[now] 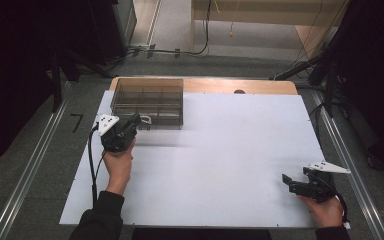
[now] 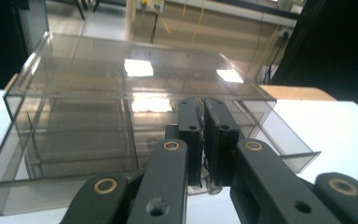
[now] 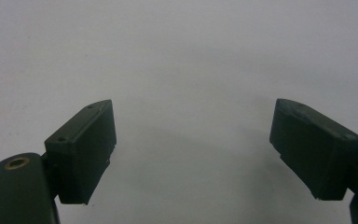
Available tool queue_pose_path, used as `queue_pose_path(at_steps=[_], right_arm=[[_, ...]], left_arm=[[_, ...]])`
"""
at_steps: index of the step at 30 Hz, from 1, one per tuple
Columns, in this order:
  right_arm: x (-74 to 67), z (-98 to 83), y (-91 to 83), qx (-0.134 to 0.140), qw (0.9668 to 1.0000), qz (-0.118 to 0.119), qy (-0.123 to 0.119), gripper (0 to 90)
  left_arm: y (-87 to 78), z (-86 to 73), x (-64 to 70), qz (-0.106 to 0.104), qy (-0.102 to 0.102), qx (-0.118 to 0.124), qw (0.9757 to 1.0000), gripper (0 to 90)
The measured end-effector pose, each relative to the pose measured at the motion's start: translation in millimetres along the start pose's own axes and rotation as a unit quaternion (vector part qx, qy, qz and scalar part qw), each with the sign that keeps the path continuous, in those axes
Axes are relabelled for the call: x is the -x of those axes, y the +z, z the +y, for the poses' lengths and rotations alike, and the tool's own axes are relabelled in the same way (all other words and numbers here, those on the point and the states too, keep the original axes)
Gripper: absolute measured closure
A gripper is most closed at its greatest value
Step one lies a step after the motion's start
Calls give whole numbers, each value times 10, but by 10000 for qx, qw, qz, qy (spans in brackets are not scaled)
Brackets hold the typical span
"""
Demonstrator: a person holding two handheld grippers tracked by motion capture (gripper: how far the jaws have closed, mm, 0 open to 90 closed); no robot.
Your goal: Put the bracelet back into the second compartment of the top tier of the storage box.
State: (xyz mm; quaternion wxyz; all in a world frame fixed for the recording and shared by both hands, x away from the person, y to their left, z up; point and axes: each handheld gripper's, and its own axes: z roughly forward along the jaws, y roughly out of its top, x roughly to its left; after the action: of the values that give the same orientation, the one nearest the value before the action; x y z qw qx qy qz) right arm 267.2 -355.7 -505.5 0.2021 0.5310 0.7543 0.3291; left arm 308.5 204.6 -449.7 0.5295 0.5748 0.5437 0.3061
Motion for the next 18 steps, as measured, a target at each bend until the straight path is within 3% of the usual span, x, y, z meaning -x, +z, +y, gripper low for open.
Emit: queue_pose_path(at_steps=[9,12,18], right_arm=[[0,1,5,-13,10000,8,-9,132],[-3,0,5,-17,10000,12,-10,132],[-6,0,9,-24,10000,13,-15,132]], left_arm=[[61,-21,-42,54,-91,-251,9996,869],[88,-34,-69,167,-103,-418,9989,869],[96,-24,-96,134,-170,-448,9988,862]])
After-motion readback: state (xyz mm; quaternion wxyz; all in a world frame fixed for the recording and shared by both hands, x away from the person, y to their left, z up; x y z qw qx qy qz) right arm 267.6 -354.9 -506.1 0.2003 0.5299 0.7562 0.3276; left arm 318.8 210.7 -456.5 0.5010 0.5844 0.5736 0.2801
